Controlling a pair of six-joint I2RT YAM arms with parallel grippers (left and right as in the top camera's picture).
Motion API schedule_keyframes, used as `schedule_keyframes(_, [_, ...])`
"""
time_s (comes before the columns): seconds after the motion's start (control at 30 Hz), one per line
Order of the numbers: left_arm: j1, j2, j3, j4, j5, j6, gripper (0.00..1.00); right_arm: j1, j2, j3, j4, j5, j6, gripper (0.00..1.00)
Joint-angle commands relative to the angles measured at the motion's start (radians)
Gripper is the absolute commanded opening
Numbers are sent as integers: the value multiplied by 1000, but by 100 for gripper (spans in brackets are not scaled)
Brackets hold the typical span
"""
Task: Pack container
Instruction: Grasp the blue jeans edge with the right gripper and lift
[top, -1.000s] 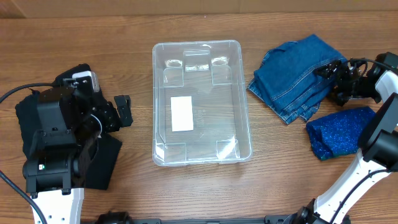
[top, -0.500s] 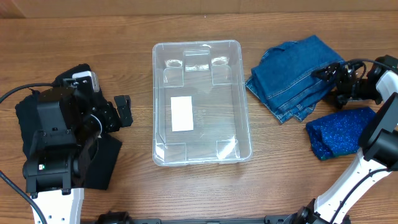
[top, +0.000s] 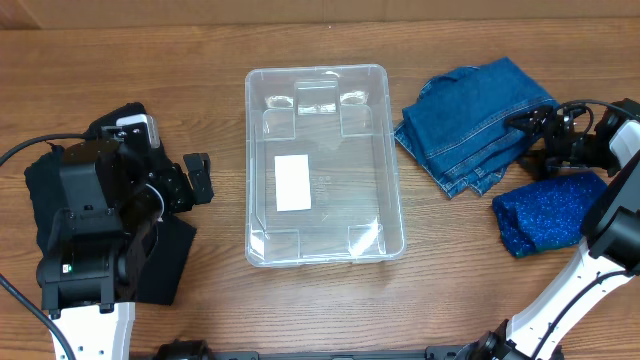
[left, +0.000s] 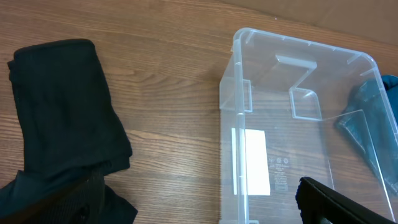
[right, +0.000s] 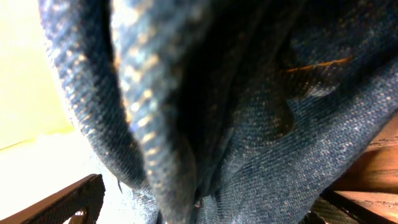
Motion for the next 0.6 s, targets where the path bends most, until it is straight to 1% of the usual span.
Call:
schedule_keyframes(0.0, [-6,-3,27,2,-11,23,100,69,97,-58,32,185,59,100])
schedule_keyframes(0.23, [-6,-3,27,2,-10,23,100,156,98,-58,150,198,170,100])
schedule_keyframes(0.3, [-6,-3,27,2,-11,23,100,181,98,-58,173,245,219,100])
schedule_keyframes(0.43, [-6,-3,27,2,-10,23,100,222,99,-58,180,415,325,100])
schedule_keyframes(0.57, [-6,-3,27,2,-10,23,100,239,99,-58,188,463,348,100])
